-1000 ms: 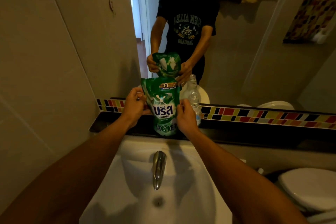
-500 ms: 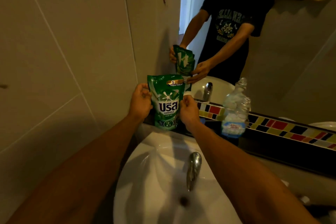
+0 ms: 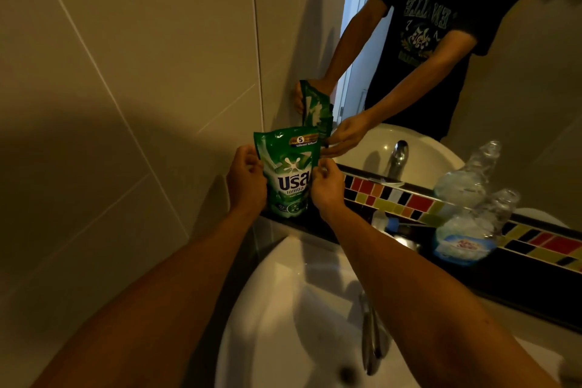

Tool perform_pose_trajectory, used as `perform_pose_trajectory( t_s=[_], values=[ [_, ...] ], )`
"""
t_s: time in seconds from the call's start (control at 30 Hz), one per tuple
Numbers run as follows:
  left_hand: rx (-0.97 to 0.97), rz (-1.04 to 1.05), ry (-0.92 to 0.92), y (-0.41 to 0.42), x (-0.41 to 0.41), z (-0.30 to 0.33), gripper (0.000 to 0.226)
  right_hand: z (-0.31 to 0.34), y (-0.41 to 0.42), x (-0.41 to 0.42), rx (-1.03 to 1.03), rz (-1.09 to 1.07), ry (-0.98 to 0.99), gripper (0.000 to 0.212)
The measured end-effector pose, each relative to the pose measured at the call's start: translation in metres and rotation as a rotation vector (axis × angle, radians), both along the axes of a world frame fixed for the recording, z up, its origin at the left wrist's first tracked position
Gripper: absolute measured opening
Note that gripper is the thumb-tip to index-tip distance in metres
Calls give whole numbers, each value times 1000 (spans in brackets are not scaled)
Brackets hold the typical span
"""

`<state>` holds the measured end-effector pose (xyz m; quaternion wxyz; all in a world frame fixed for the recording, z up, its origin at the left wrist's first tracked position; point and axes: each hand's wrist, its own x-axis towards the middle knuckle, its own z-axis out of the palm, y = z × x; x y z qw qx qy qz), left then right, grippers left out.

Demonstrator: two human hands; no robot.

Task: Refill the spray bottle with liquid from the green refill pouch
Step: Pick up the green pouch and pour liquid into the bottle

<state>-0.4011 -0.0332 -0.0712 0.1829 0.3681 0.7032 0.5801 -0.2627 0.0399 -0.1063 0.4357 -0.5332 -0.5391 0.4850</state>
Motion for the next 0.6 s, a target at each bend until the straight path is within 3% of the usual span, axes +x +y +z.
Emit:
perform_pose_trajectory(
  t_s=[0.33,0.6],
  values=[
    [72,139,-35,30,-10,-5,27,-8,24,-21,26,-34,10,15],
    [-8,171,-51,26,1,-5,27,0,12,-6,-8,50,-29,20]
  ],
)
